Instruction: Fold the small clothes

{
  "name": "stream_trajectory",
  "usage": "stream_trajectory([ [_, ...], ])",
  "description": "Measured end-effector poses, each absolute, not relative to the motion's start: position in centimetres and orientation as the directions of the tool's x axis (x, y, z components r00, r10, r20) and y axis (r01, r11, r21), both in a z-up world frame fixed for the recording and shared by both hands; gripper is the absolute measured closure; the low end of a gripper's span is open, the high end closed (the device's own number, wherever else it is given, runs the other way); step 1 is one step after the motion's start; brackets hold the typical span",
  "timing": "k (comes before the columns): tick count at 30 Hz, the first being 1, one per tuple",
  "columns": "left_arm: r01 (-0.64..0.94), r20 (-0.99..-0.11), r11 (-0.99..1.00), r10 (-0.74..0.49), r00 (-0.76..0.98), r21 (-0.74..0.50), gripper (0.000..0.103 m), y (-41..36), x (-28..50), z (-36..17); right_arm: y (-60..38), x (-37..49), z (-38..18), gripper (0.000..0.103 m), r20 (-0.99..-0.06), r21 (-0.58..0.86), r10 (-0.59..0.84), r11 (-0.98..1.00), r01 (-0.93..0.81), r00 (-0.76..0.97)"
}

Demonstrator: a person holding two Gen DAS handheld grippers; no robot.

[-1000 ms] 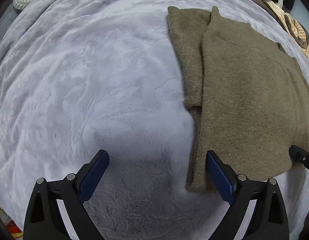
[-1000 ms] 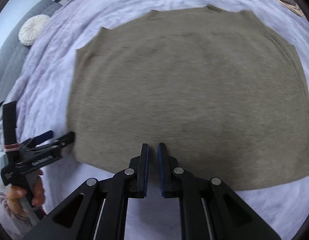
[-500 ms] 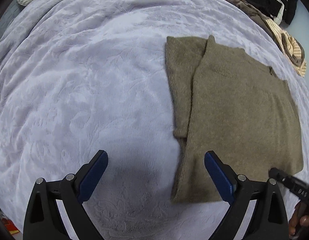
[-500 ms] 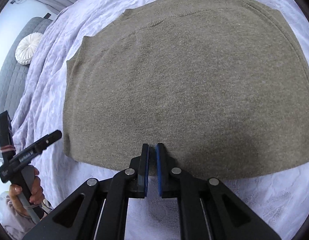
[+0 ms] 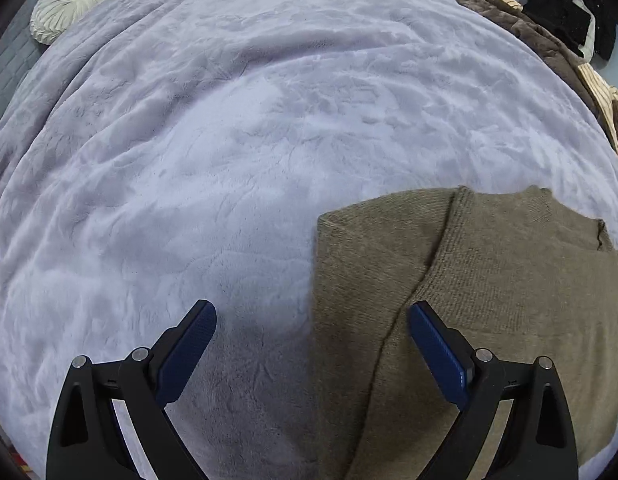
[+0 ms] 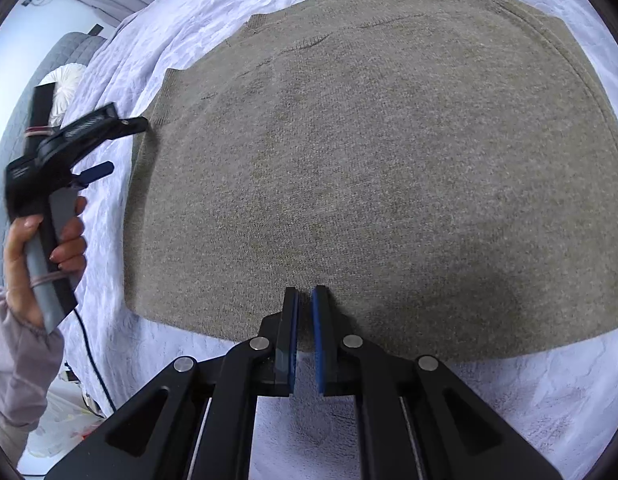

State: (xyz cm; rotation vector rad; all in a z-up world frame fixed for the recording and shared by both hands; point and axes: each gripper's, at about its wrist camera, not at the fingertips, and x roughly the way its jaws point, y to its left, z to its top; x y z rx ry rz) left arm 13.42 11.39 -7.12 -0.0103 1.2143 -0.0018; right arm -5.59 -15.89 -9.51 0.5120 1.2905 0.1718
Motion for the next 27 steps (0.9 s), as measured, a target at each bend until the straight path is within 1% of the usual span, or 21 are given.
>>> stream_trajectory([
  [3, -0.023, -0.942, 0.999, 0.035, 0.334, 0.029, 0.005, 12.9, 12.8, -7.6, -15.9, -5.8, -9.4, 0.096, -0.871, 0.455, 0.403, 0.877, 0.153, 0.283],
  [7, -0.034, -0.944, 0.999, -0.006, 0.329, -0.019, 0.005, 15.0, 11.5, -7.2, -16.3, -6.0, -9.4, 0.096, -0.867, 0.465, 0.41, 0.871, 0.161, 0.282],
  [12, 0.002, -0.942, 1.0, -0.012, 0.335, -0.012, 0.005, 15.6, 9.5, -6.5, -16.1, -5.8, -8.9, 0.095, -0.87, 0.461, 0.405, 0.87, 0.172, 0.282],
  [15, 0.01, -0.945, 1.0, -0.015, 0.327, -0.012, 0.005, 15.7, 8.4, -6.4, -16.0, -6.2, -8.5, 0.085, -0.868, 0.462, 0.405, 0.87, 0.173, 0.287],
  [17, 0.016, -0.948, 1.0, -0.025, 0.318, -0.021, 0.005, 15.7, 7.7, -6.4, -15.9, -6.5, -8.2, 0.071, -0.864, 0.469, 0.411, 0.867, 0.17, 0.291],
  [19, 0.02, -0.95, 0.999, -0.031, 0.311, -0.026, 0.005, 15.5, 7.0, -6.3, -15.7, -6.7, -7.9, 0.066, -0.862, 0.471, 0.412, 0.866, 0.168, 0.295],
  [23, 0.026, -0.951, 0.999, -0.042, 0.306, -0.036, 0.005, 15.5, 5.8, -6.0, -15.3, -7.1, -7.7, 0.062, -0.854, 0.488, 0.428, 0.855, 0.173, 0.295],
  [27, 0.027, -0.954, 0.998, -0.061, 0.293, -0.055, 0.005, 15.8, 5.0, -6.1, -14.9, -7.6, -7.8, 0.062, -0.838, 0.524, 0.462, 0.831, 0.188, 0.289],
])
